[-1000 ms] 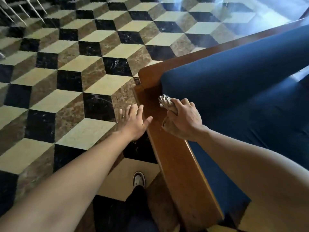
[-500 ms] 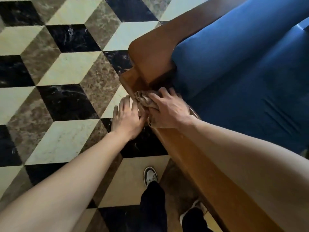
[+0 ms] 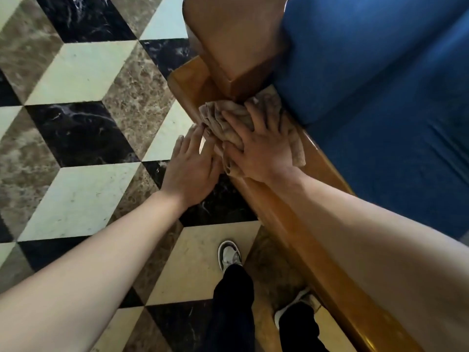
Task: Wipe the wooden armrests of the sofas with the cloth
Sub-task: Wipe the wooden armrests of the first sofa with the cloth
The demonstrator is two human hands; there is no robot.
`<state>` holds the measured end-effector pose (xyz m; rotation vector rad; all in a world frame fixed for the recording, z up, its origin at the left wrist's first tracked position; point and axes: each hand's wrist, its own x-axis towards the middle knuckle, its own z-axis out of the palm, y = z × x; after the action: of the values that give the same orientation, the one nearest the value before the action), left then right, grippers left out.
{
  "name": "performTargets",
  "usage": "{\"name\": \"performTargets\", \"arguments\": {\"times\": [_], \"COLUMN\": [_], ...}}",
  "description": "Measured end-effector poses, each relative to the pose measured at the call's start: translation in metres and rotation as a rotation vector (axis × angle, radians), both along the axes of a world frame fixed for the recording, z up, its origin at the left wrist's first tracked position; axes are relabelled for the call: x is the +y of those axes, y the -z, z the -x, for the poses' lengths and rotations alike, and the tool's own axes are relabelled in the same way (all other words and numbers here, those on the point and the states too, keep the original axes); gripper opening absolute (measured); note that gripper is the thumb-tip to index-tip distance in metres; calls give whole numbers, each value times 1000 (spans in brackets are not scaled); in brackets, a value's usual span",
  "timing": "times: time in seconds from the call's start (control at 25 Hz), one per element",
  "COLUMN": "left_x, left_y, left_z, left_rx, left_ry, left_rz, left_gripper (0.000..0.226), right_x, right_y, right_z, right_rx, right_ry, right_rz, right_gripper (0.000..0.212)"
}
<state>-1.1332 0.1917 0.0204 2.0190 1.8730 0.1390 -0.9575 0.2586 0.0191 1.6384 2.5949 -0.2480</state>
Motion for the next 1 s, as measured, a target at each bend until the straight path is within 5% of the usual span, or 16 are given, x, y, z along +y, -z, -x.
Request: {"name": "performTargets", "arguments": {"times": [0.28,0.56,0.84,1.0], "left_x": [10,65,108,109], "left_y": [-1,-17,6,15], "left_z": [-19,-45,-75,-73], "left_rx": [-149,-78,-40,-92], "left_ry": [244,517,475,471], "left_rz": [-219,-136,-127,-143], "left_gripper": [41,52,42,47], "right_x": [-62,-25,-21,-84], "right_y": [2,0,12,12], "right_z": [-63,-65,-67,-57], "right_rx": [65,105,173,111], "right_ry": [208,735,775,583], "right_rz": [56,106,41,33], "right_gripper": [75,80,74,79]}}
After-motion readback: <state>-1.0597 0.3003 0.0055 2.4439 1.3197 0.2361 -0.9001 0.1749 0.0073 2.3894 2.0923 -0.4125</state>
